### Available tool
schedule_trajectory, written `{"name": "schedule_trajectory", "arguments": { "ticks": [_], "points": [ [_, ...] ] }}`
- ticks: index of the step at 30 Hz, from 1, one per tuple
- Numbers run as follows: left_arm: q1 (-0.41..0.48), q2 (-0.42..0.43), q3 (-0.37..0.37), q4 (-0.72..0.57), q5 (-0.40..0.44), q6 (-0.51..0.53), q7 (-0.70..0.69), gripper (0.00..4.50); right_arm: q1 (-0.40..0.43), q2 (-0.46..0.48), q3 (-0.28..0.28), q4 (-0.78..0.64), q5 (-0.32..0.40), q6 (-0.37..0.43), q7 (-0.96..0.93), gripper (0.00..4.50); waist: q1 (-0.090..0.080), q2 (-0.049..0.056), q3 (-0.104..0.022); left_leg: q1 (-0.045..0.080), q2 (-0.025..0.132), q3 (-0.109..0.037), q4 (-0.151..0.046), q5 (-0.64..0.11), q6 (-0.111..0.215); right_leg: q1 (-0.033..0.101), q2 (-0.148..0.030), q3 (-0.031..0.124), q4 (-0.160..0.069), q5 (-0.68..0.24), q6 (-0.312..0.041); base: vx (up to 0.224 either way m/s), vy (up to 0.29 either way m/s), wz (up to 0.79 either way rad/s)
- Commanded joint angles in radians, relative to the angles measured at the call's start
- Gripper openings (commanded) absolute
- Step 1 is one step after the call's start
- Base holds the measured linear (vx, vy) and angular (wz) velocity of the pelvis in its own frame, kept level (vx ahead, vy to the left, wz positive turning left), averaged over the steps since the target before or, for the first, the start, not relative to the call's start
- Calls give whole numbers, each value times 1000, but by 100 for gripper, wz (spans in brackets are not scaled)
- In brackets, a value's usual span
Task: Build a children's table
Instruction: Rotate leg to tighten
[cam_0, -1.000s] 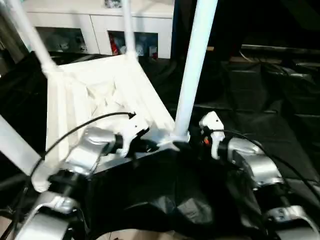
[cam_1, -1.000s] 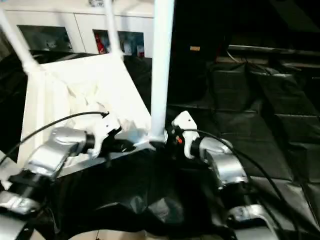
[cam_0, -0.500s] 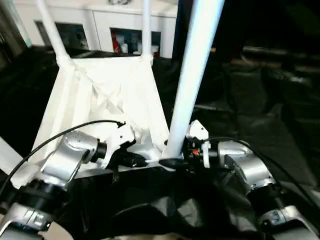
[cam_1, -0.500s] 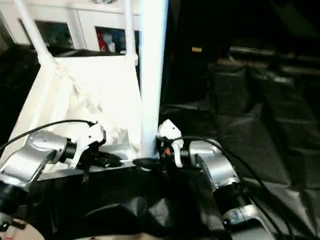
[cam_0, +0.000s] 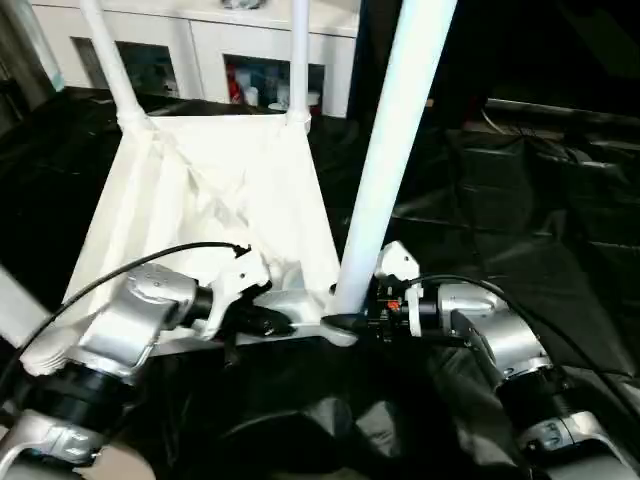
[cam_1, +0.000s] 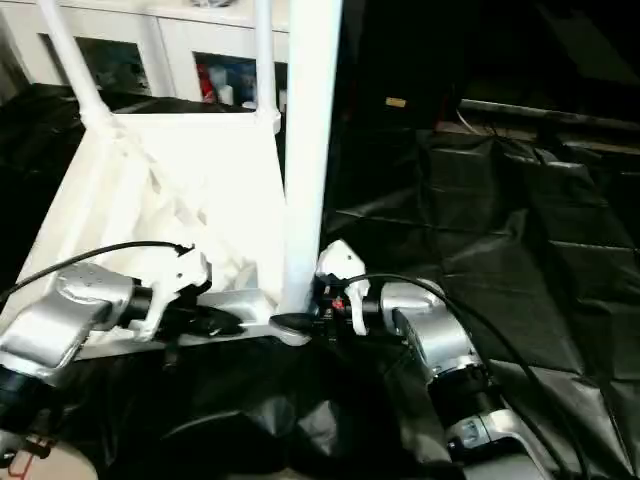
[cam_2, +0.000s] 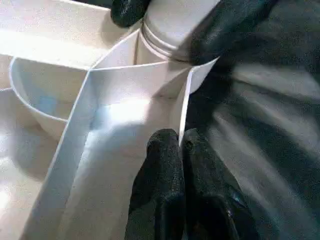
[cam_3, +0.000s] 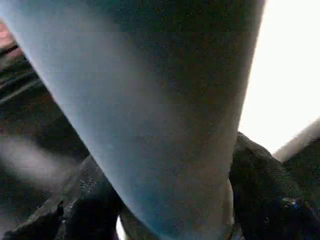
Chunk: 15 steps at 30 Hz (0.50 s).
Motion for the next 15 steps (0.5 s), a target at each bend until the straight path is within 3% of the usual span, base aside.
{"name": "schedule_trajectory", "arguments": {
  "ticks": [1,5,6,10,12,13,14,15],
  "points": [
    [-53,-84,12,32,-3,10,129,0,-13,78,41,84,-48,-1,-145,257,-2,14,-53,-7,-7,19,-71,-174,3,52,-49,25,-73,-215,-226,0,0,0],
    [-94,-161,22,83,15,13,239,0,-58,151,-6,174,-57,-5,-333,255,-9,21,-53,-8,-9,16,-72,-209,-15,48,-48,25,-82,-300,-189,0,0,0],
    [-101,-179,23,92,19,16,264,0,-69,168,-12,189,-59,-5,-369,255,-10,18,-54,-10,-8,15,-73,-206,-12,49,-48,24,-82,-303,-182,0,0,0],
    [-122,-244,26,123,32,16,339,0,-110,234,-7,251,-89,-57,-460,255,-11,19,-58,-16,-9,16,-71,-177,-5,50,-46,23,-79,-249,-189,0,0,0],
    [-115,-251,11,103,23,17,314,0,-116,253,7,255,-77,-78,-393,255,-10,14,-60,-18,-9,16,-69,-163,9,52,-46,23,-75,-218,-193,0,0,0],
    [-114,-250,10,100,22,17,311,0,-117,254,8,255,-73,-77,-382,289,-9,19,-61,-19,-9,16,-69,-149,15,52,-45,23,-73,-189,-199,0,0,0],
    [-108,-240,6,92,20,10,294,0,-117,250,7,253,-64,-72,-357,289,-9,20,-61,-19,-9,16,-69,-145,17,53,-45,22,-72,-177,-202,0,0,0],
    [-104,-234,5,89,18,5,284,0,-116,247,6,252,-61,-70,-345,324,-11,17,-62,-21,-9,16,-69,-137,21,55,-44,22,-70,-157,-208,0,0,0]
  ]
}}
